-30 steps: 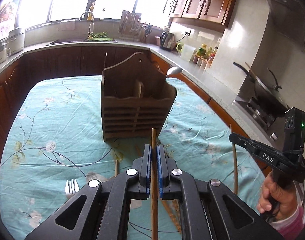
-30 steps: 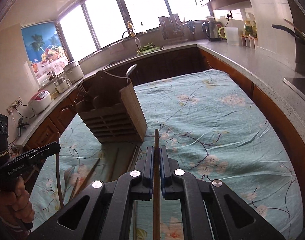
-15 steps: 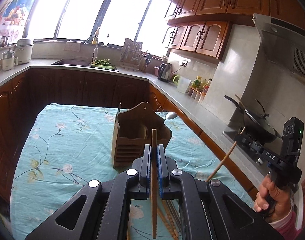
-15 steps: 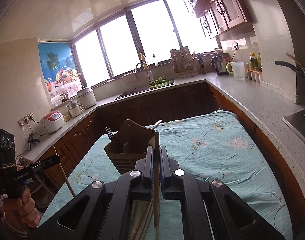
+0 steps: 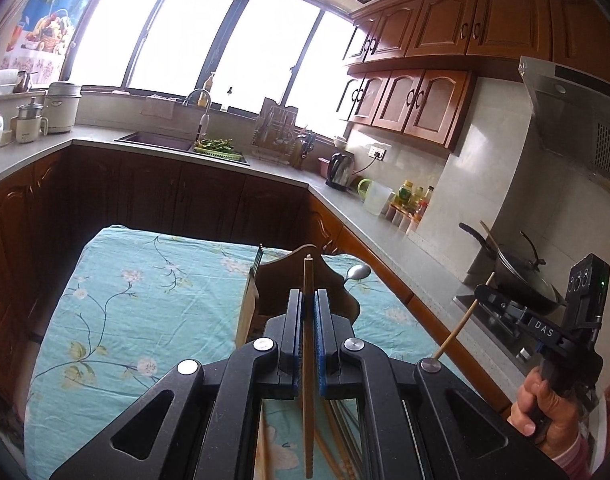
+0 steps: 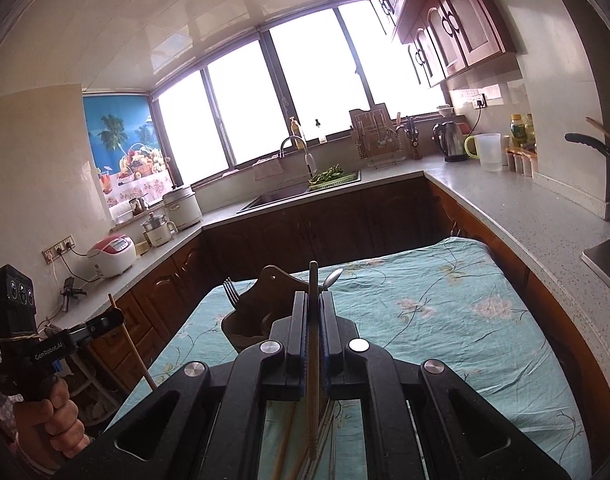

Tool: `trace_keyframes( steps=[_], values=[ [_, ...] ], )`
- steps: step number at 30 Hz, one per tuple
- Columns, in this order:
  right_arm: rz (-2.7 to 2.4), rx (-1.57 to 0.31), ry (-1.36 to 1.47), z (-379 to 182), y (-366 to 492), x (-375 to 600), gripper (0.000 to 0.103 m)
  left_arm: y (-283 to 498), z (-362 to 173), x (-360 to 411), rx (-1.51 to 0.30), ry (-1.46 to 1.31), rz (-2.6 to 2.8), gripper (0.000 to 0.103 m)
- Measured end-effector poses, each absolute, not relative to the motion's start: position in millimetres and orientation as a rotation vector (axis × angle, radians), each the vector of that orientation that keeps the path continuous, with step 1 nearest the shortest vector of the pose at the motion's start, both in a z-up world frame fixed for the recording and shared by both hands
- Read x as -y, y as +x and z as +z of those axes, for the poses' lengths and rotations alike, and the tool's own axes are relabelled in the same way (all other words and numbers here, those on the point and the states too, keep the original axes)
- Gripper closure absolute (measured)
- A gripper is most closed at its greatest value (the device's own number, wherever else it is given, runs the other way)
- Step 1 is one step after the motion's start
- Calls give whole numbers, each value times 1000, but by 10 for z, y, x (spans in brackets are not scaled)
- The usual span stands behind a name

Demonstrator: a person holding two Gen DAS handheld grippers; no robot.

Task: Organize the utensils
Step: 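Lift the chopstick with the left gripper while the right gripper carries its chopstick into the holder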

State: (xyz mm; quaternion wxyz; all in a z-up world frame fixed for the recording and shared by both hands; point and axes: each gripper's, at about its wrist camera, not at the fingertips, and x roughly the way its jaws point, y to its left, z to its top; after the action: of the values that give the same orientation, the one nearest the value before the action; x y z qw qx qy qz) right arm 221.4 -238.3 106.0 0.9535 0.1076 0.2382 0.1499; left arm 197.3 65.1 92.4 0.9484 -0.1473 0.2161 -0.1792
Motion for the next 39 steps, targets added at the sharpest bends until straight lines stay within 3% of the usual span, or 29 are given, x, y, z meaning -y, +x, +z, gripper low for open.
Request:
trace_keyframes(
  steps=[19,33,39],
  values=[
    [294,-278,263,1617,2935,2182,98,2817,1112,-724,-171,-334,-268,100],
    [252,-377,211,807,3421,1986,98,3329,67,-244,-191,-359,-178,100],
    [254,-426,232,585,3453,1988,98,3456,-88,-162,-256,-373,-182,99]
  ],
)
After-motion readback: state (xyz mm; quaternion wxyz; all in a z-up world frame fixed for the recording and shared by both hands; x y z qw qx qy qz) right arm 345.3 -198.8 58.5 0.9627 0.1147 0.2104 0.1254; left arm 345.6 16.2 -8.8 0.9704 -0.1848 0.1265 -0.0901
